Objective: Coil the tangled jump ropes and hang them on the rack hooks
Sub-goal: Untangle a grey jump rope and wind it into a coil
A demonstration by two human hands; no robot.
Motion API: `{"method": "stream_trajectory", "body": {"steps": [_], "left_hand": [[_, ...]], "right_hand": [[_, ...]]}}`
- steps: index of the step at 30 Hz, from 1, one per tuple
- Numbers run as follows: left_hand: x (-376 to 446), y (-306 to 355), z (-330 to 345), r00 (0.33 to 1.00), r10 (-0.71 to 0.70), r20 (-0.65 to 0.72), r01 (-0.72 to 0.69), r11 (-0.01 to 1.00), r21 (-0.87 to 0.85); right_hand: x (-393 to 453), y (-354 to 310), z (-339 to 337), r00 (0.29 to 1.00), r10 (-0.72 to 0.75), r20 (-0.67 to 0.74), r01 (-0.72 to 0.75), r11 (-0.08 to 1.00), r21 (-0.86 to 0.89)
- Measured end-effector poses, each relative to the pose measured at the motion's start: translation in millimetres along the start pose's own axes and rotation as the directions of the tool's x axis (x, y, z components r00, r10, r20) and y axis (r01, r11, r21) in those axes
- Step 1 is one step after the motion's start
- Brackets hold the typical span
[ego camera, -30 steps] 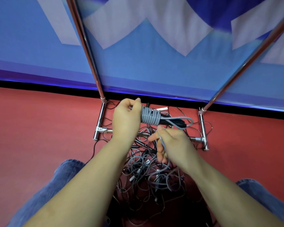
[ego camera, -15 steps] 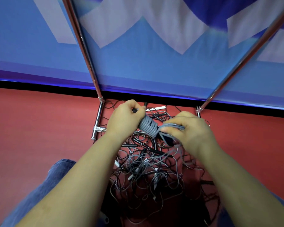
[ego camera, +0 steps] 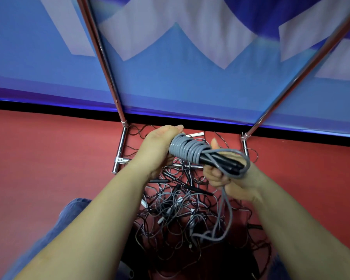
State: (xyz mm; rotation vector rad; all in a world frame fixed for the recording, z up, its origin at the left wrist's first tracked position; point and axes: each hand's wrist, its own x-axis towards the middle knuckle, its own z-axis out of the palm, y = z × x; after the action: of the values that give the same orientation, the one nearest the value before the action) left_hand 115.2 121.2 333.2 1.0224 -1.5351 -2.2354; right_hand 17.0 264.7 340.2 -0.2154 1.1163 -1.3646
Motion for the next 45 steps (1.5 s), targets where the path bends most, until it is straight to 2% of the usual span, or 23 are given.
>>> {"method": "stream_trajectory", "body": {"steps": [1,3,6,8,10,14,17,20,22,25,27,32,37,39,42,43,45], "left_hand": [[1.5,-2.3,1.5,0.999,-0.023,-0.03,0.022,0.999,-0.031],[3.9,-6.6,4.7,0.99,-0.057,-0.13,0.052,0.998,-0.039],[5.7,-12.5,8.0,0.965,-0.053,-0.256,0.061,0.998,0.022],[5.7,-14.7,8.2,0.948,0.026,-0.317,0.02,0.99,0.141],[5.5,-14.6,5.4,0.915,0.139,-0.38,-0.032,0.961,0.275],[3.0,-10.2,-2.0,0.86,0.292,-0.418,-0.081,0.888,0.453],[3.1,-12.8,-10.7,0.821,0.341,-0.459,-0.019,0.818,0.575],[4.1,-15.7,-19.1,0.809,0.347,-0.475,0.044,0.77,0.637],[4.1,-16.4,-19.2,0.831,0.342,-0.439,0.028,0.762,0.647],[6.2,-16.5,-18.7,0.864,0.333,-0.378,-0.015,0.767,0.641],[6.3,-14.9,-17.4,0.901,0.306,-0.307,-0.084,0.818,0.569],[2.1,-11.5,-9.9,0.976,0.207,-0.072,-0.153,0.877,0.455],[1.6,-10.2,-12.8,0.984,0.178,-0.015,-0.159,0.91,0.382],[0.4,-7.5,-12.7,0.985,0.173,-0.004,-0.161,0.926,0.341],[-1.0,-1.6,-8.9,0.99,0.132,-0.052,-0.114,0.96,0.256],[-0.9,-0.4,-7.4,0.992,0.103,-0.069,-0.086,0.973,0.215],[0.4,-0.3,-5.4,0.995,0.044,-0.088,-0.034,0.992,0.118]], "right_hand": [[2.9,4.5,3.2,1.0,-0.024,-0.019,0.025,0.998,0.062],[9.8,14.4,7.3,0.987,-0.061,-0.149,0.076,0.993,0.092],[16.1,22.8,13.9,0.93,-0.078,-0.359,0.06,0.996,-0.062],[17.2,27.1,16.4,0.891,-0.091,-0.444,0.005,0.982,-0.19],[15.3,31.7,20.4,0.893,-0.123,-0.433,-0.04,0.937,-0.347],[7.5,34.3,26.1,0.952,-0.117,-0.283,-0.078,0.801,-0.593],[-1.6,26.4,28.5,0.978,-0.139,-0.157,-0.044,0.596,-0.801],[-7.9,16.4,25.0,0.937,-0.339,-0.086,0.045,0.362,-0.931],[-10.2,6.5,17.2,0.881,-0.46,-0.111,0.054,0.33,-0.943],[-8.3,-2.5,-0.8,0.798,-0.565,-0.212,0.065,0.43,-0.901],[-5.6,-3.1,-11.2,0.78,-0.56,-0.279,0.032,0.481,-0.876],[-1.0,1.1,-19.1,0.863,-0.393,-0.317,-0.043,0.568,-0.822],[4.3,3.2,-14.7,0.897,-0.257,-0.359,-0.098,0.678,-0.729],[2.8,-0.1,-15.4,0.921,-0.148,-0.361,-0.116,0.78,-0.615],[-4.1,-9.3,-13.0,0.956,0.087,-0.281,-0.156,0.959,-0.236],[-5.9,-10.4,-11.6,0.961,0.141,-0.239,-0.173,0.978,-0.118],[-5.3,-8.6,-8.1,0.971,0.163,-0.173,-0.16,0.987,0.03]]}}
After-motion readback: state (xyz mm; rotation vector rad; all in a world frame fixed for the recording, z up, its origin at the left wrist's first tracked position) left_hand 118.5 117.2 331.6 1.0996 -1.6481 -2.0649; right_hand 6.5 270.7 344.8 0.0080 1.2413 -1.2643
